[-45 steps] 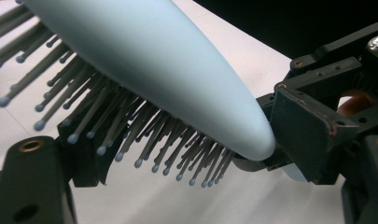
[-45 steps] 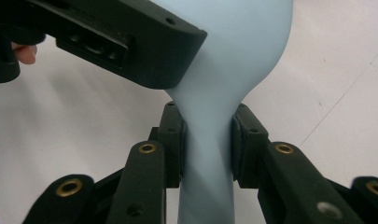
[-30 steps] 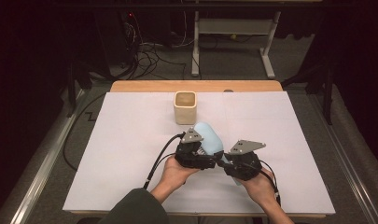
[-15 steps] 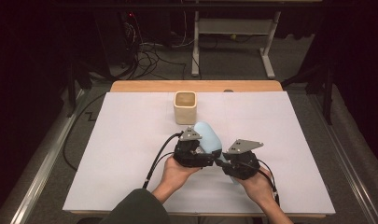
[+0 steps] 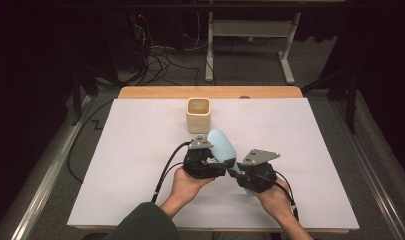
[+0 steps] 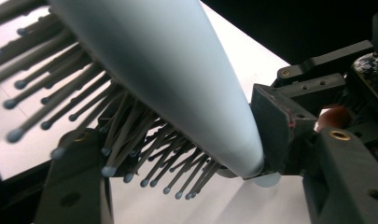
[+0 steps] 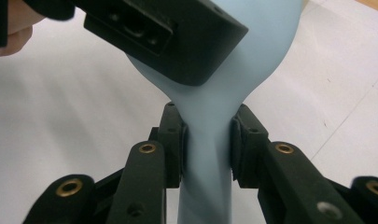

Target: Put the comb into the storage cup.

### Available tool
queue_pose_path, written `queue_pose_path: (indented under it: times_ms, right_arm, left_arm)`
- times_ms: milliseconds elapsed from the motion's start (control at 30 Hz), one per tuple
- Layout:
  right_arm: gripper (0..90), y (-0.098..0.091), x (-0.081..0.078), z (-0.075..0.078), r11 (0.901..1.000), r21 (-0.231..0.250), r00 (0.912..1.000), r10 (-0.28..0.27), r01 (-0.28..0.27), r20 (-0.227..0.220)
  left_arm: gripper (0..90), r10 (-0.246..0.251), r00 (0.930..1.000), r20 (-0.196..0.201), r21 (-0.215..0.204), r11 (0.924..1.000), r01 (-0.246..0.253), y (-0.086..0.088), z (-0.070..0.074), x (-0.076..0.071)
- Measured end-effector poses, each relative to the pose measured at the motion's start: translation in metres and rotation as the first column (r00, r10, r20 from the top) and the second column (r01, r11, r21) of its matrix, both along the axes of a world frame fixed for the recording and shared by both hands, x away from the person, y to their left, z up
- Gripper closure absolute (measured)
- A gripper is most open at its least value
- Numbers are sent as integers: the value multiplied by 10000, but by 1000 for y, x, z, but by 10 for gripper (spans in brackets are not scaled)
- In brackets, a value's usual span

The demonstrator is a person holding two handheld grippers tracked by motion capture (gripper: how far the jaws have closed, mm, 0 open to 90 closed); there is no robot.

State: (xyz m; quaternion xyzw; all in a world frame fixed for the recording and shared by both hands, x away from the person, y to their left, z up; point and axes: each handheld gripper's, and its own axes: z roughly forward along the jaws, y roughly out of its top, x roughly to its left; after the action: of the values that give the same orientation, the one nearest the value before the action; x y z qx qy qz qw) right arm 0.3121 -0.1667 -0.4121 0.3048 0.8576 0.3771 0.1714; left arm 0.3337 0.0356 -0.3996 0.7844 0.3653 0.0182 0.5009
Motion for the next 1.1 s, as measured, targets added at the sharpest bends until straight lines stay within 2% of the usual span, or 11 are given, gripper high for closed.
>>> queue_pose_path:
  times_ms: [100, 333, 533, 633, 833, 1000, 1100]
  right_arm:
    - [705, 1, 0, -1, 10000, 28, 10000, 9, -9, -36]
    - [703, 2, -1, 0, 9999, 127, 9999, 98, -97, -41]
    - [699, 0, -1, 1, 9991, 404, 9999, 145, -145, -17]
    - [697, 0, -3, 3, 9985, 515, 9997, 188, -195, 147]
    - [691, -1, -1, 3, 9963, 782, 9993, 361, -355, -64]
    - [623, -4, 0, 4, 9942, 1029, 9994, 331, -322, -73]
    - [569, -6, 1, 3, 9928, 1185, 9997, 209, -195, -107]
  left_arm:
    - [434, -27, 9998, -184, -135, 9999, 25, 2, 2, 0]
    - [473, -257, 9992, -313, -208, 9995, 251, 5, 6, 0]
    - [511, -501, 9985, -211, -248, 9985, 496, 5, 13, -1]
    - [522, -623, 9978, -246, -339, 9975, 615, 6, 16, -2]
    - [534, -743, 9969, -253, -273, 9969, 736, 7, 18, -2]
    - [533, -714, 9972, -214, -474, 9964, 703, 10, 20, -1]
    - [533, -681, 9976, -116, -364, 9970, 676, 12, 22, 0]
